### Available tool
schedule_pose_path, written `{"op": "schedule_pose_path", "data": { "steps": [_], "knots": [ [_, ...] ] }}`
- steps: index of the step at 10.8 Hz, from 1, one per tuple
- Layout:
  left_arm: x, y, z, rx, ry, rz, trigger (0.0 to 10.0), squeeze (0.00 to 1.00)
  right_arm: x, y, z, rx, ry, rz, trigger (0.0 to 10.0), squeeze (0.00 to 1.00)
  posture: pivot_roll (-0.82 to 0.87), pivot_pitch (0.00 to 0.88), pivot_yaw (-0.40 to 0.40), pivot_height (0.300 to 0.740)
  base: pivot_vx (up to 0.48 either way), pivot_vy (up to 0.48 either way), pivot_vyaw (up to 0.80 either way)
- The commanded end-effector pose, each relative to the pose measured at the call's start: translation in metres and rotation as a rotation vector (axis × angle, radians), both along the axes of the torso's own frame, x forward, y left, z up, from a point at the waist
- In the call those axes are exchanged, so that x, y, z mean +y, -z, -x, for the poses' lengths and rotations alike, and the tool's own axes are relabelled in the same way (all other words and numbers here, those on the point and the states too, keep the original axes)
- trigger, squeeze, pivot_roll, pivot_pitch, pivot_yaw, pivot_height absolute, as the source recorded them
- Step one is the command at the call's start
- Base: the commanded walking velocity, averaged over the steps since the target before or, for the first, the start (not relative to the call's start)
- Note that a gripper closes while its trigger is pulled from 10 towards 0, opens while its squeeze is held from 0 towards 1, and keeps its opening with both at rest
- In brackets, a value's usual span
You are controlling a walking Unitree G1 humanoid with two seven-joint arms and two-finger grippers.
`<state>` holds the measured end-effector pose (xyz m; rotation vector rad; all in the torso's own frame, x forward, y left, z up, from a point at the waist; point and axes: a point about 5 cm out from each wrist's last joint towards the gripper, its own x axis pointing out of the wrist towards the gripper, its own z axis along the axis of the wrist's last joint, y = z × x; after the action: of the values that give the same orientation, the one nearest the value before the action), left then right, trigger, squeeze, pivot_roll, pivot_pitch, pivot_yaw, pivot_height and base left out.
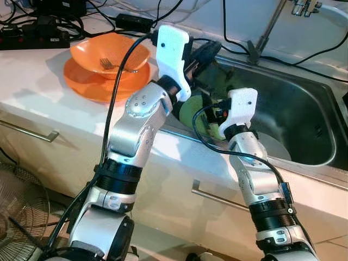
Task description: Kitchen organization
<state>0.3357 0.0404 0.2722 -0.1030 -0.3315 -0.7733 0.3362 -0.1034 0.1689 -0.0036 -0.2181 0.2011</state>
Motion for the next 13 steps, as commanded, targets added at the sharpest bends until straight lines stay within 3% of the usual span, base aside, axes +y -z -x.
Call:
{"op": "schedule_pose_path", "data": {
  "steps": [1, 8, 9, 10, 13],
  "knots": [
    [-0.005, -0.004, 0.004, -0.010, 0.033, -0.004, 10.0, 0.00, -0.005, -0.003, 0.000, -0.021, 0.021, 0.010, 10.0, 0.00, 0.05, 0.069, -0.114, 0.740, 0.000, 0.000, 0.00],
    [-0.017, 0.018, 0.015, 0.077, 0.142, -0.119, 10.0, 0.00, -0.002, -0.005, -0.003, -0.042, 0.032, -0.002, 10.0, 0.00, 0.06, 0.053, -0.112, 0.740, 0.000, 0.000, 0.00],
    [-0.017, 0.019, 0.016, 0.078, 0.144, -0.121, 10.0, 0.00, -0.001, -0.005, -0.003, -0.041, 0.027, -0.001, 3.6, 0.00, 0.06, 0.050, -0.113, 0.740, 0.000, 0.000, 0.00],
    [-0.017, 0.019, 0.016, 0.079, 0.147, -0.120, 10.0, 0.00, -0.001, -0.005, -0.003, -0.040, 0.028, -0.003, 0.0, 0.00, 0.07, 0.046, -0.113, 0.740, 0.000, 0.000, 0.00],
    [-0.017, 0.019, 0.017, 0.077, 0.145, -0.133, 10.0, 0.00, -0.001, -0.004, -0.004, -0.041, 0.026, -0.011, 0.0, 0.00, 0.07, 0.043, -0.113, 0.740, 0.000, 0.000, 0.00]
  ]
}}
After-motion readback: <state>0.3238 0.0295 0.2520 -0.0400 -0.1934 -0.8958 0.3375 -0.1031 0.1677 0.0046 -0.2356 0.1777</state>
